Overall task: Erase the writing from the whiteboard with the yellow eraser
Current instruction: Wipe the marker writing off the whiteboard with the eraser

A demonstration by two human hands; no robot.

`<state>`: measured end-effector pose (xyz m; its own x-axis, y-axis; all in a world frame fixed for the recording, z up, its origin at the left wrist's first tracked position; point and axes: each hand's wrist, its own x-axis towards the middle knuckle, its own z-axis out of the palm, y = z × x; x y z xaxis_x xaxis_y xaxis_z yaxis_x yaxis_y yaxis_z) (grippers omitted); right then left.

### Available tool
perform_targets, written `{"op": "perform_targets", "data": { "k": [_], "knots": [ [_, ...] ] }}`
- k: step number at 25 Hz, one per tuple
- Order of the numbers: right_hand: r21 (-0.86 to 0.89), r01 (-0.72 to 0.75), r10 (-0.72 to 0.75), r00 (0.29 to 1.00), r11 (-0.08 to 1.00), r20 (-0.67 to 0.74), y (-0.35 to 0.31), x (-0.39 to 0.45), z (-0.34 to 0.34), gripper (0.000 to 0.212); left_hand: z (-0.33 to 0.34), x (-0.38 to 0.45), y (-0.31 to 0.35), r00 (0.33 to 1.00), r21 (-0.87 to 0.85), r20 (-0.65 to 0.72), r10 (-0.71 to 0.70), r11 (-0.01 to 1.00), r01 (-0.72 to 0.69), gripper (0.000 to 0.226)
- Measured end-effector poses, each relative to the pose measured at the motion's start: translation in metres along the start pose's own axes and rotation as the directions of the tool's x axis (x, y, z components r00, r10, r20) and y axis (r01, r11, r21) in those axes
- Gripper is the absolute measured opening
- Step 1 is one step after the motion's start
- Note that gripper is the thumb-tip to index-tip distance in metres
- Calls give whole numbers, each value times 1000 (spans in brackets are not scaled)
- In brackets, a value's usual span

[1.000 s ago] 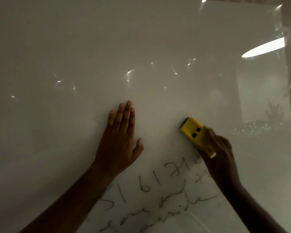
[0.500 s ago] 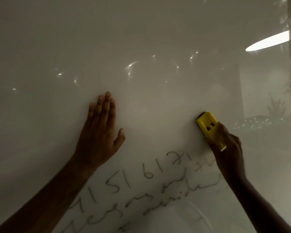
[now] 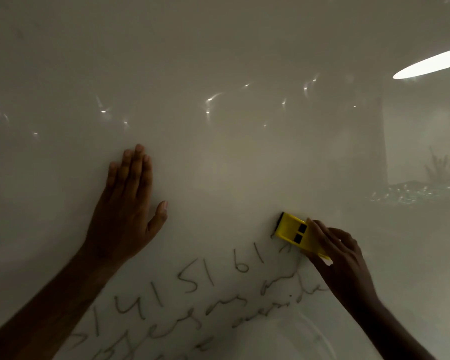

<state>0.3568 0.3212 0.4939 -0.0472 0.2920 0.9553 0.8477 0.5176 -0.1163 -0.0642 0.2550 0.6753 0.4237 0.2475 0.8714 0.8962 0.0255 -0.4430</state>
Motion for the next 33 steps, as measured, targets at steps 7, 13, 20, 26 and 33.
{"op": "perform_targets", "data": {
  "k": [7,13,20,26,33],
  "knots": [
    [-10,211,-211,977,977,10,-44,41,8,62,4,-1,-2,1000,-4,-3,3,1000,-3,85],
    [-19,318,-314,944,948,104,5,-5,-3,55,4,0,1,1000,-6,-1,3,1000,-3,86],
    [16,211,-211,977,977,-23,-37,85,-2,57,2,-1,0,1000,2,16,-2,1000,2,86],
    [-21,526,-515,840,850,170,-27,-7,9,58,-2,-12,-9,999,10,44,32,999,-32,87],
    [9,221,-221,974,975,47,-41,64,1,63,-5,-15,-8,998,-14,67,15,1000,-14,89]
  ]
}}
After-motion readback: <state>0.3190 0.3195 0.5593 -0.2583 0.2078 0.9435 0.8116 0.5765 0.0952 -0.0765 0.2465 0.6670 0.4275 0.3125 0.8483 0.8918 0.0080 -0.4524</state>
